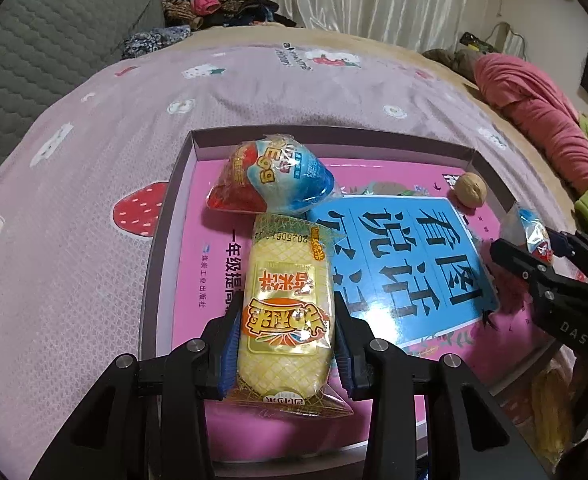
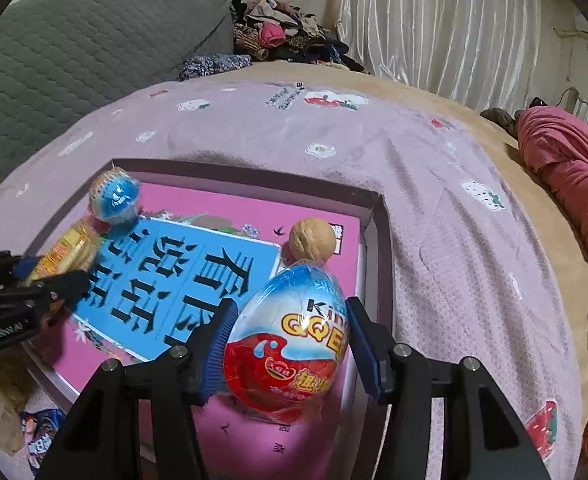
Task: Organize objects
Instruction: 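Lower onto the book, open left tool while right tool releases the Kinder egg, then raise both open tools and pull back from the tray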
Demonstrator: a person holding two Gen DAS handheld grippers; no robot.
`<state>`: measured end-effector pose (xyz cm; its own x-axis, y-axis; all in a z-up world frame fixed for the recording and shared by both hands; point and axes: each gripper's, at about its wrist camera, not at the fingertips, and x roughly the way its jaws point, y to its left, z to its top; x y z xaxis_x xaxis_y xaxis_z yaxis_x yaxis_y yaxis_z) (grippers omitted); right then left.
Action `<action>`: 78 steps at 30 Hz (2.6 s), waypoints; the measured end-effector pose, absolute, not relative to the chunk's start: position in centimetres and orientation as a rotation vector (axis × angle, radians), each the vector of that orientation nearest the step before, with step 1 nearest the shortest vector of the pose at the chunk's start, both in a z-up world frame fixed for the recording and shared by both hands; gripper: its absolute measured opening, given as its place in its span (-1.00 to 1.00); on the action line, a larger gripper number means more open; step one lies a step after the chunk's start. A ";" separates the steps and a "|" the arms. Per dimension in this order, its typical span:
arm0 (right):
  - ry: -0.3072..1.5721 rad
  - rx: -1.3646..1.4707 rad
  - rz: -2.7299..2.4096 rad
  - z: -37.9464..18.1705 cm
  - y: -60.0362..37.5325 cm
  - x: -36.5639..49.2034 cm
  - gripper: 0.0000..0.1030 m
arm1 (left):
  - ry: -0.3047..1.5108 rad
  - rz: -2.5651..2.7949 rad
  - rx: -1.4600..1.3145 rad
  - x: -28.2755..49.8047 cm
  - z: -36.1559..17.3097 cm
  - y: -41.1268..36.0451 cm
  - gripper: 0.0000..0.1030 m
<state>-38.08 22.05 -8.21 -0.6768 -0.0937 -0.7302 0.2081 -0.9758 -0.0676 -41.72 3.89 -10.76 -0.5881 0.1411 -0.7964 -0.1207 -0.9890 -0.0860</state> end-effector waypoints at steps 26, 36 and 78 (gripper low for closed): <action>0.268 1.153 -2.766 -6.8 21.9 -36.8 0.27 | -0.032 2.716 -1.352 -40.7 -8.9 2.6 0.52; 0.259 1.094 -2.794 -5.4 21.8 -36.1 0.36 | -0.040 2.748 -1.296 -39.7 -7.1 2.1 0.53; 0.213 0.761 -2.904 6.2 20.5 -19.3 0.66 | -0.038 2.971 -0.980 -23.7 4.2 -1.2 0.55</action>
<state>-19.30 20.46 6.20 -0.8638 -0.0918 -0.4953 0.1630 -0.9813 -0.1025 -23.66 -1.16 4.21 -0.8036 0.0200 -0.5949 -0.0048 -0.9996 -0.0272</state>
